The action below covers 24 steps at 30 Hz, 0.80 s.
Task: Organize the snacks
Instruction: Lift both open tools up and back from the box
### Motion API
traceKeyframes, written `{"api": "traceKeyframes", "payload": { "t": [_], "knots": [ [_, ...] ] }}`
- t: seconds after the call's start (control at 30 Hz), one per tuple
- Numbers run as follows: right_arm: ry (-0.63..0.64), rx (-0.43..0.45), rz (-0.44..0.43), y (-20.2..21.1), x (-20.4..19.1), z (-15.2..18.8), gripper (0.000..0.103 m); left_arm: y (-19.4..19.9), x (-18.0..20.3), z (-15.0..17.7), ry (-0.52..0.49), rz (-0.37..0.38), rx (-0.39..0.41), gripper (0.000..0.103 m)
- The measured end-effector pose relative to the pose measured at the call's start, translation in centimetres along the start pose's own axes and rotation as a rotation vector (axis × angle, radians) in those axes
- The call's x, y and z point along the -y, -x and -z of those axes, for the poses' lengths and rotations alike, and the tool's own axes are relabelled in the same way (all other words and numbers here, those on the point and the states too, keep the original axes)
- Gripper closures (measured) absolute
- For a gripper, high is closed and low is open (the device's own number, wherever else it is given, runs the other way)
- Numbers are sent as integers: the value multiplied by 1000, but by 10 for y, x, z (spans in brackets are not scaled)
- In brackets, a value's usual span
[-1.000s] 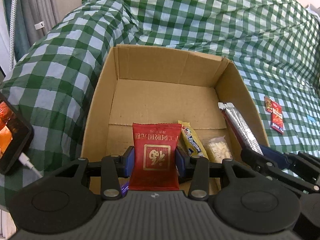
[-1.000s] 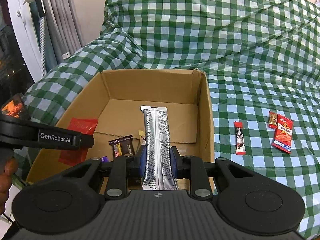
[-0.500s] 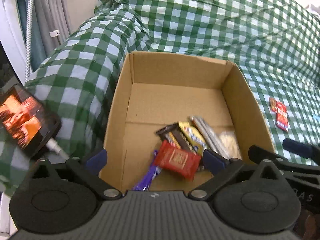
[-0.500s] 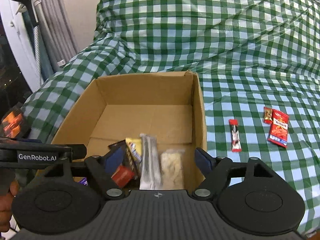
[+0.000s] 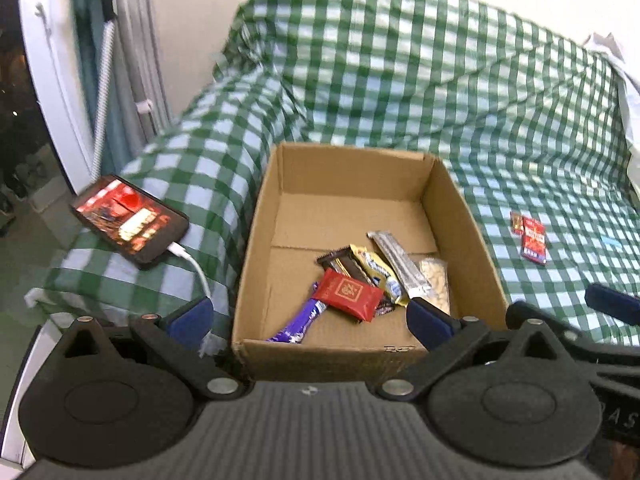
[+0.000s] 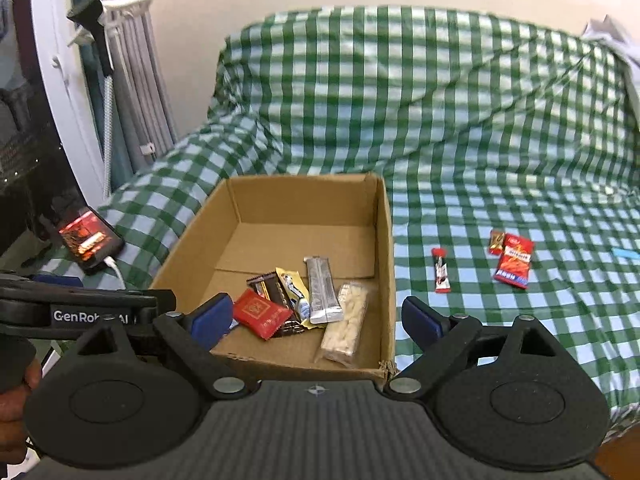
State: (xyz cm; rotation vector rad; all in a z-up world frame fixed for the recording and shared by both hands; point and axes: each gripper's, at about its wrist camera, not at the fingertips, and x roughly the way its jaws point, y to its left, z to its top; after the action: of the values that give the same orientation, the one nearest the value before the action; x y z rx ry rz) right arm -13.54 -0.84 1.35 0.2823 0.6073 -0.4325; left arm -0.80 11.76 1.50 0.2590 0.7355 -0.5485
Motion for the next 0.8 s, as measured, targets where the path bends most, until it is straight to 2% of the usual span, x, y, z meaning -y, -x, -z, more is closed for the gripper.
{"api": "traceKeyframes", "payload": {
  "t": [0.13,0.37,0.8],
  "knots": [
    [10,29,-10,23,-7,9,10,24,-3,8,9,-18,47,0],
    [51,88,-29,56,-19,20,9,55,-10,23,22,-18,82,0],
    [64,137,-18,83,-24,26,7,79,-13,29,31,0,128,0]
  ]
}}
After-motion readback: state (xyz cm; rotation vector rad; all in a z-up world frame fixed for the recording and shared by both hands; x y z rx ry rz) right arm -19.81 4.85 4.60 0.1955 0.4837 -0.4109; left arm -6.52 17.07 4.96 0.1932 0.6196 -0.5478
